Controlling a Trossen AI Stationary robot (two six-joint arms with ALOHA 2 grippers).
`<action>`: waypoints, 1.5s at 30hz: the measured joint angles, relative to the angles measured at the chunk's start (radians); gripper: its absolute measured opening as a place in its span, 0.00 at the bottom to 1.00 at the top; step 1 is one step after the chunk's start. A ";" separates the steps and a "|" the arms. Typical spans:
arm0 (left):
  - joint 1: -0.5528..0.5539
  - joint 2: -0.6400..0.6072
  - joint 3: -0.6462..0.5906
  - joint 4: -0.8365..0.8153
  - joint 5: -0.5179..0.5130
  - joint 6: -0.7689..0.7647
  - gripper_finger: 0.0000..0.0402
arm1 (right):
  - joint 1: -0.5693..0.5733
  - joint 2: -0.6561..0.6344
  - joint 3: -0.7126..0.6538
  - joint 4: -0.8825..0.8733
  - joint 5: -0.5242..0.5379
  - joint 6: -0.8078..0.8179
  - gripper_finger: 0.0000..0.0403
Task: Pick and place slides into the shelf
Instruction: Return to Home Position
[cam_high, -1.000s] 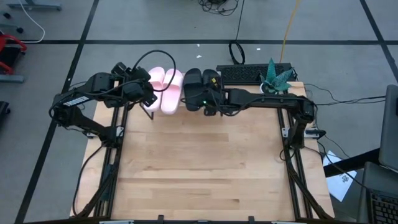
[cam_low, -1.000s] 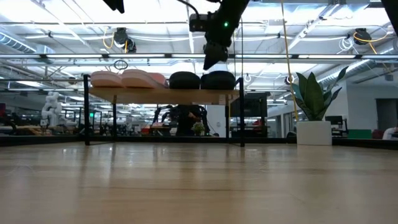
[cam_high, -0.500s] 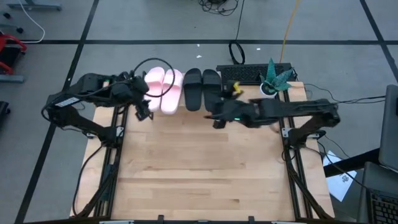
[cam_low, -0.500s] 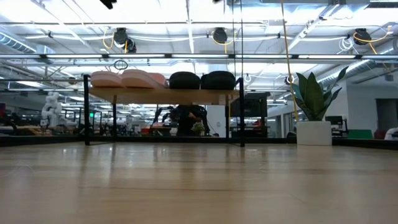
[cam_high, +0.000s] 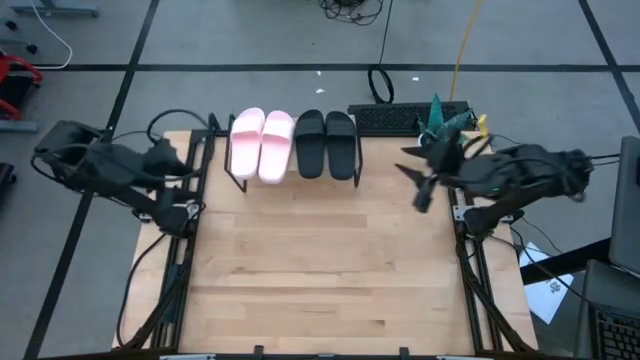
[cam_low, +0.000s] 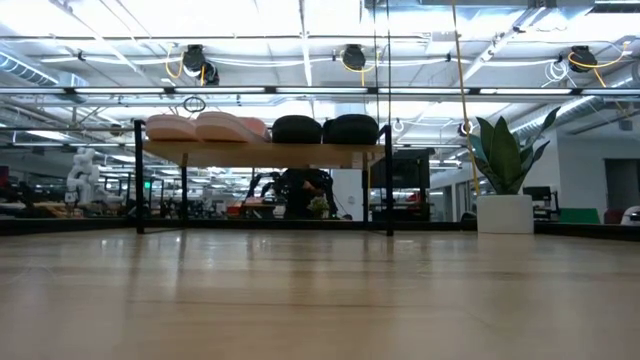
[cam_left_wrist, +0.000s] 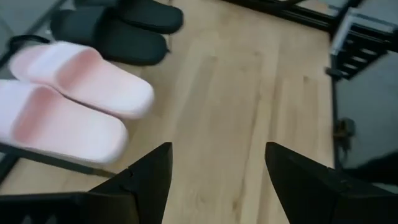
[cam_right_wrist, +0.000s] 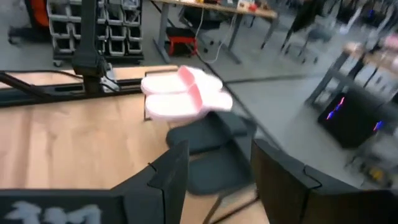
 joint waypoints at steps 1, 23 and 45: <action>-0.026 -0.021 -0.021 0.000 -0.003 -0.015 0.63 | 0.011 -0.021 0.000 -0.040 0.000 0.043 0.40; -0.350 -0.376 -0.953 0.799 0.000 -0.161 0.63 | 0.183 -0.401 -0.759 0.460 -0.154 0.270 0.40; -0.278 -0.821 -1.384 1.105 -0.180 0.012 0.63 | 0.180 -0.849 -1.040 0.558 -0.081 0.133 0.40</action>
